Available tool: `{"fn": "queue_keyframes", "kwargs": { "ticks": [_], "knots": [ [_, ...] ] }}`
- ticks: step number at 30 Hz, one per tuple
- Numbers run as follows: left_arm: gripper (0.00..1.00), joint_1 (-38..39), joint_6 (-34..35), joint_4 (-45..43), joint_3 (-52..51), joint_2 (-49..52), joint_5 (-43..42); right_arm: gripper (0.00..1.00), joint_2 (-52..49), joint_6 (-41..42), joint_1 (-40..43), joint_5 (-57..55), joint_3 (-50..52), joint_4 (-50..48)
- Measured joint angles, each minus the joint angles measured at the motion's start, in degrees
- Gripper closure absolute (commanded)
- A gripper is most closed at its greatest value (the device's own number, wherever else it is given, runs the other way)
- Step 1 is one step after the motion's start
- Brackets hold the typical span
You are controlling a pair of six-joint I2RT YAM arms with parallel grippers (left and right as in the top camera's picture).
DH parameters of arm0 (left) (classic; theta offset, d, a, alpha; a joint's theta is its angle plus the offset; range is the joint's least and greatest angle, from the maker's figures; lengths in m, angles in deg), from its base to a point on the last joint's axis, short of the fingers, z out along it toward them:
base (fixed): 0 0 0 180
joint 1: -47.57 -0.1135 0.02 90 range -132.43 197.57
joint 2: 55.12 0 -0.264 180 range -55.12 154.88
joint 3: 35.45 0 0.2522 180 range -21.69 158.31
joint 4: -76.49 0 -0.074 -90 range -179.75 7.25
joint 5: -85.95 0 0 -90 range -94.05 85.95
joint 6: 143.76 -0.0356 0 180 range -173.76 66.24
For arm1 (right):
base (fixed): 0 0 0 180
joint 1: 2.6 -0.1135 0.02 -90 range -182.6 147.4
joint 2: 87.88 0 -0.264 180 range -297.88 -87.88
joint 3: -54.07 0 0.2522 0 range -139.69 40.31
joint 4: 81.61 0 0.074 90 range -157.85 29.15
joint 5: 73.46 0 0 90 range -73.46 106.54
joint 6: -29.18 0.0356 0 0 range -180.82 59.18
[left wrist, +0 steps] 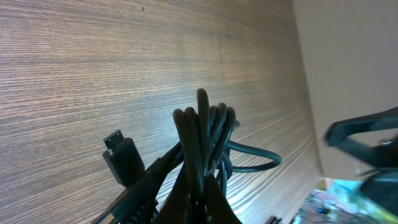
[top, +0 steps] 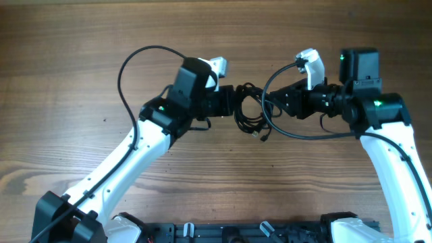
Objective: Untangle cables
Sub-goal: 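Grasp a cable strand with the right gripper beside the left gripper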
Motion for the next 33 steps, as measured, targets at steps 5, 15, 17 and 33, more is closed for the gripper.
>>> {"fn": "queue_keyframes", "kwargs": {
  "ticks": [5, 15, 17, 33],
  "knots": [
    [0.96, -1.68, 2.05, -0.31, 0.0, 0.0, -3.85, 0.67, -1.2, -0.5, -0.11, 0.09, 0.0, 0.15],
    [0.96, -1.84, 5.01, -5.18, 0.0, 0.02, -11.02, 0.8, -5.79, -0.87, -2.12, 0.15, 0.02, 0.11],
    [0.96, -2.03, 5.22, -5.16, 0.0, 0.0, -11.32, 0.86, -6.25, -0.85, -2.12, 0.13, 0.02, 0.15],
    [0.96, -3.08, 5.66, 0.68, 0.46, 0.0, -9.09, 0.96, -2.16, 13.03, 4.44, 5.84, 0.02, -2.95]
  ]
}}
